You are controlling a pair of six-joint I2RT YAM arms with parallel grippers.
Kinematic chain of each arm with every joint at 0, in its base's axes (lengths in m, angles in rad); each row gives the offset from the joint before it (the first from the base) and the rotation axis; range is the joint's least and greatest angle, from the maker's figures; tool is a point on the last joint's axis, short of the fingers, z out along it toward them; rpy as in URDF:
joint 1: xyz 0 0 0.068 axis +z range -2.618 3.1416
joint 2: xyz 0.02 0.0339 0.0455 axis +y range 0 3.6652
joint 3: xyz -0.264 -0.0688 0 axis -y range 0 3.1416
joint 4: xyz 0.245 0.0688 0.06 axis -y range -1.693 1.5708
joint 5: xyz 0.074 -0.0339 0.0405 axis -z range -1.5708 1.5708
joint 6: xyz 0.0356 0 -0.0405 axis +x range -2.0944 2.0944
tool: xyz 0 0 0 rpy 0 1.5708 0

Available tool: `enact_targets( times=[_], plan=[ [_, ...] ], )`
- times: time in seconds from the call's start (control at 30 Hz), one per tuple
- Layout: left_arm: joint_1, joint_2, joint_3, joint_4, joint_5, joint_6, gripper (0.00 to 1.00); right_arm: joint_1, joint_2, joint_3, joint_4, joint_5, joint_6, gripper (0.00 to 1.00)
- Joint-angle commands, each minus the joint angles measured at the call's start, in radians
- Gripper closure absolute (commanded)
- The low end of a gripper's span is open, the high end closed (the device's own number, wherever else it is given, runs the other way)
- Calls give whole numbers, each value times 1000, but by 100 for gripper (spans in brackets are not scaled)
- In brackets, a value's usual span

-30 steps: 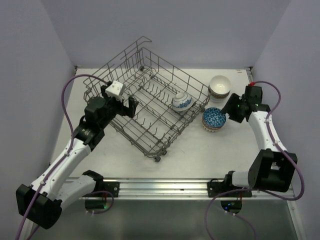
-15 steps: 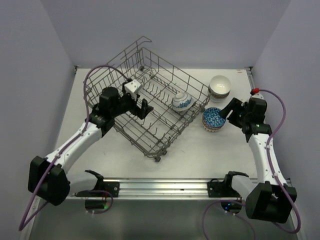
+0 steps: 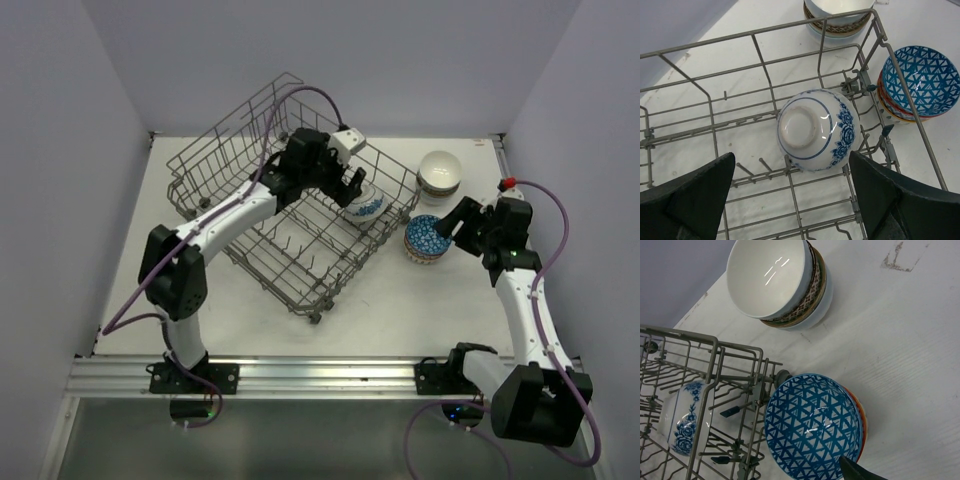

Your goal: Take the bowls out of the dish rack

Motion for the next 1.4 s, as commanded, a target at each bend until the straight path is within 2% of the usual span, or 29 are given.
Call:
enact_targets(
  times=[0.0,0.17,0.43,0.87,1.03,1.37],
  plan=[
    [-52,85,123,-100,-69,25,0,2,-29,-8,48,-14,11,31],
    [-90,181,241,-146,-127,8,0,3,-29,-16,53,-24,16,31],
    [-127,263,303,-159,-166,-4,0,3,-35,-19,51,-25,17,31],
    [-156,343,366,-179,-201,-82,0,3,-34,-24,51,-22,17,31],
    [-169,347,366,-174,-184,-93,0,3,-35,-25,53,-22,19,31],
    [-186,378,364,-192,-244,-168,0,3,-37,-25,50,-22,19,31]
  ],
)
